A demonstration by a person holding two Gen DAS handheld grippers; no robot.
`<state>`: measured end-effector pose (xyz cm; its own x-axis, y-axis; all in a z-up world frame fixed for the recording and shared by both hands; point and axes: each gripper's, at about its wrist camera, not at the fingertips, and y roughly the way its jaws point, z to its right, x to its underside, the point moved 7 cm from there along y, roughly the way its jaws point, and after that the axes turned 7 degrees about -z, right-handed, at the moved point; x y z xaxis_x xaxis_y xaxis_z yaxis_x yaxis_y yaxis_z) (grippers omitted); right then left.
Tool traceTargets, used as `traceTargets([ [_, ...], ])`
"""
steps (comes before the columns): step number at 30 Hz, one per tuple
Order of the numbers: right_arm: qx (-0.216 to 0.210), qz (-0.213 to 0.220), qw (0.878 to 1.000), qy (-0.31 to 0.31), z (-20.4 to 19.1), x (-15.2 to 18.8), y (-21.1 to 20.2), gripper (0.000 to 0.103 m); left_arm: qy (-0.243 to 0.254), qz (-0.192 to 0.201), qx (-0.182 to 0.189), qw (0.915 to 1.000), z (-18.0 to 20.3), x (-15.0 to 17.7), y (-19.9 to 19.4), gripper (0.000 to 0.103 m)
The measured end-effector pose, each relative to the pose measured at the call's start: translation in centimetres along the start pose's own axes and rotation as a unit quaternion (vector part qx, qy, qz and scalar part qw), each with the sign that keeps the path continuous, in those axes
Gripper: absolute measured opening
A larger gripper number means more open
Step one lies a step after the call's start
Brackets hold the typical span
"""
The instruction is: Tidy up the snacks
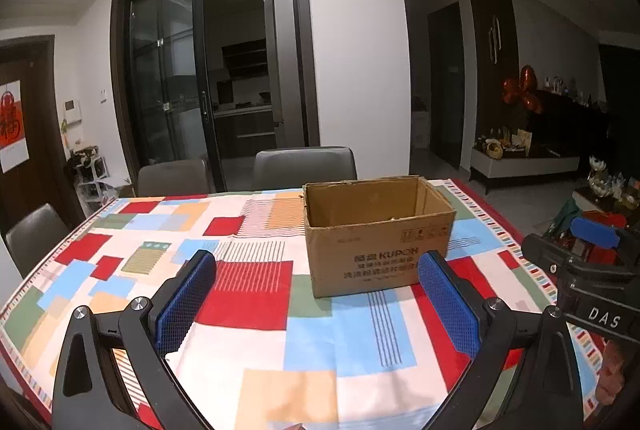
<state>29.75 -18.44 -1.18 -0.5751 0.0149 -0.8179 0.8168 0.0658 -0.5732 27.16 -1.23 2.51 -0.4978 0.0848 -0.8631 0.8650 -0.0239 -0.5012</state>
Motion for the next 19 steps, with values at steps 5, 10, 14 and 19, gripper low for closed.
traceTargets([
  [5,-0.005,0.005,1.0,-0.004,0.0,1.4,-2.1,0.084,0.004,0.007,0.003,1.0,0.2,0.8,-2.0,0.103],
  [10,-0.013,0.004,1.0,-0.011,-0.2,2.3,-3.4,0.084,0.008,0.011,0.002,0.9999,0.2,1.2,-3.0,0.103],
  [14,-0.014,0.008,1.0,-0.01,-0.2,2.6,-4.2,0.084,0.007,0.01,0.0,0.9999,0.1,1.5,-3.4,0.103],
  [19,-0.02,0.008,1.0,-0.009,-0.1,3.0,-4.9,0.084,0.007,0.01,-0.001,0.9999,0.1,2.0,-4.5,0.103],
])
